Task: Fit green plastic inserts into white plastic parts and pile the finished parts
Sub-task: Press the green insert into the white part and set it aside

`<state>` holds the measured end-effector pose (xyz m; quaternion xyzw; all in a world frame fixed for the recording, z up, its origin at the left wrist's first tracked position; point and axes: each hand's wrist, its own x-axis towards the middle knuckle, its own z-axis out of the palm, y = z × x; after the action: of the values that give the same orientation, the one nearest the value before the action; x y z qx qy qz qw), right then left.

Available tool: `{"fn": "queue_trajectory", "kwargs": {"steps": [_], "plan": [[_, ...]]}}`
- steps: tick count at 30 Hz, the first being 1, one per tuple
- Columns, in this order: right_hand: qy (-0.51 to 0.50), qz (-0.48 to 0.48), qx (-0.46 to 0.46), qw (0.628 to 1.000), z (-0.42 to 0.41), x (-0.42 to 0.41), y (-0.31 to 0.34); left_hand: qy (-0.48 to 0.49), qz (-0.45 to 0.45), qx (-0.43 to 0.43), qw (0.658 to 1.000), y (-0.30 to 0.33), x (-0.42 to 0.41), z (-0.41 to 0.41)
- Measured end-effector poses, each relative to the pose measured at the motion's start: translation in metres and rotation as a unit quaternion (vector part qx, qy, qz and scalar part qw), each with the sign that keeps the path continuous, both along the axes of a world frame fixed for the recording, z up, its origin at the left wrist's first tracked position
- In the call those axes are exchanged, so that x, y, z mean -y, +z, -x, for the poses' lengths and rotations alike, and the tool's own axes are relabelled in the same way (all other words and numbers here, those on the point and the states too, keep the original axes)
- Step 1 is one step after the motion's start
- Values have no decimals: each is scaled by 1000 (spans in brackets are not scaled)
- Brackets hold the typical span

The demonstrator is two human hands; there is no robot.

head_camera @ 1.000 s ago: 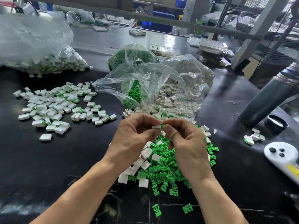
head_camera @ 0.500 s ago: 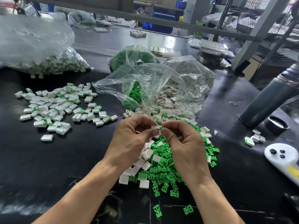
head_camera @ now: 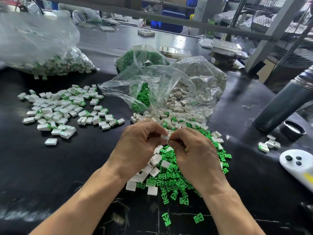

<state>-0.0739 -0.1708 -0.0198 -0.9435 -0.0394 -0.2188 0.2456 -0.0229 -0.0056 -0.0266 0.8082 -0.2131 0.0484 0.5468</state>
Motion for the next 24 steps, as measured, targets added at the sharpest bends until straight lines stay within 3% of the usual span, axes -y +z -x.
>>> {"fn": "queue_trajectory", "kwargs": {"steps": [12, 17, 21, 24], "plan": [[3, 98, -4, 995, 7, -7, 8, 6, -142, 79, 987, 14, 2, 8], [7, 132, -16, 991, 8, -9, 7, 5, -234, 133, 963, 17, 3, 11], [8, 95, -4, 995, 6, -5, 3, 12, -158, 36, 987, 15, -1, 5], [16, -83, -14, 996, 0, -1, -1, 12, 9, -73, 997, 14, -4, 3]]}}
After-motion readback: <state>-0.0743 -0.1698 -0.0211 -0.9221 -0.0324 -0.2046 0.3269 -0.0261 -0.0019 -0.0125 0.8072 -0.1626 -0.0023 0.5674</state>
